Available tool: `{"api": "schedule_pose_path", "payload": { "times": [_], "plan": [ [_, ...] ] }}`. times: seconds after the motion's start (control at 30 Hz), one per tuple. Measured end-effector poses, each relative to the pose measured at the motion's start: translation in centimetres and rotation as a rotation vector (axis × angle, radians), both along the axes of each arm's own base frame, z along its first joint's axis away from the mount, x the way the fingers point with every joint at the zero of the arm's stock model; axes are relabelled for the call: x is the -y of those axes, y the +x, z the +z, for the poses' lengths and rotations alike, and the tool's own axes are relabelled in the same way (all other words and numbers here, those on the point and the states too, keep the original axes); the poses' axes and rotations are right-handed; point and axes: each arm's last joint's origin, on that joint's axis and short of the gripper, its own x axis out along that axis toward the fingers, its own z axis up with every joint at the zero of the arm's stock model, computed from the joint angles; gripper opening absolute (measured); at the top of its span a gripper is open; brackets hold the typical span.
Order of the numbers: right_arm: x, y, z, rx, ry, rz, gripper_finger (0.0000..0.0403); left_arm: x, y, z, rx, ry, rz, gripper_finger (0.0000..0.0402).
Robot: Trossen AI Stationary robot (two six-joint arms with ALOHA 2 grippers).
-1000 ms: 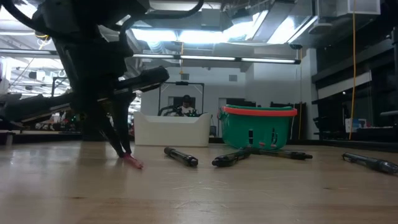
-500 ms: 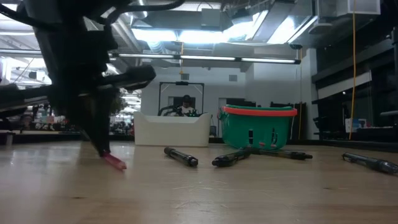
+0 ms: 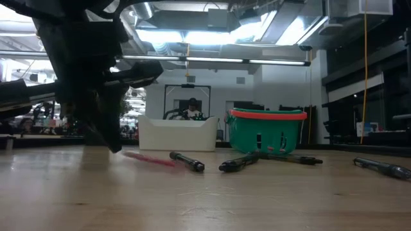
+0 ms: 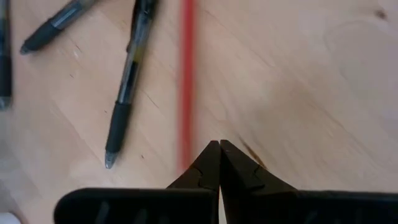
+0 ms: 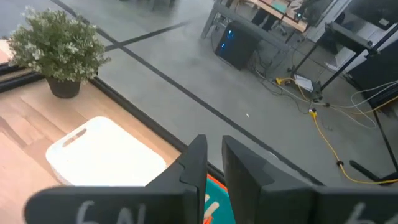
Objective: Sort pens & pencils
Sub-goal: Put the red pencil into the blue bin
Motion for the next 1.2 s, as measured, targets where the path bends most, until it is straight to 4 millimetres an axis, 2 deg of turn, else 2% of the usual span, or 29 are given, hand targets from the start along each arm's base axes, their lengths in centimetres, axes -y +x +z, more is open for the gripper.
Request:
{"api": "schedule_pose_path", "payload": {
  "times": [0.3,0.43,0.83,1.2],
  "plan": [
    [-0.1,-0.2,-0.1,0.011,0.015,-0.013,0.0053,-0.3,0.1,0.1,0.006,-0.007,0.027,0.0000],
    [-0.2,-0.1,-0.2,0.006,0.038,-0.001,0.0053,-0.9,0.3,0.1,0.012,0.048,0.021,0.0007],
    [-0.2,-0.1,-0.2,-0.011,0.030,0.010,0.0053,-4.9,2.0,-0.4,-0.008,0.152,-0.013,0.0072],
    [-0.2,-0.1,-0.2,-0.011,0.028,0.010,0.0053,-7.1,3.2,-1.2,0.004,0.150,0.001,0.0080]
  ]
}}
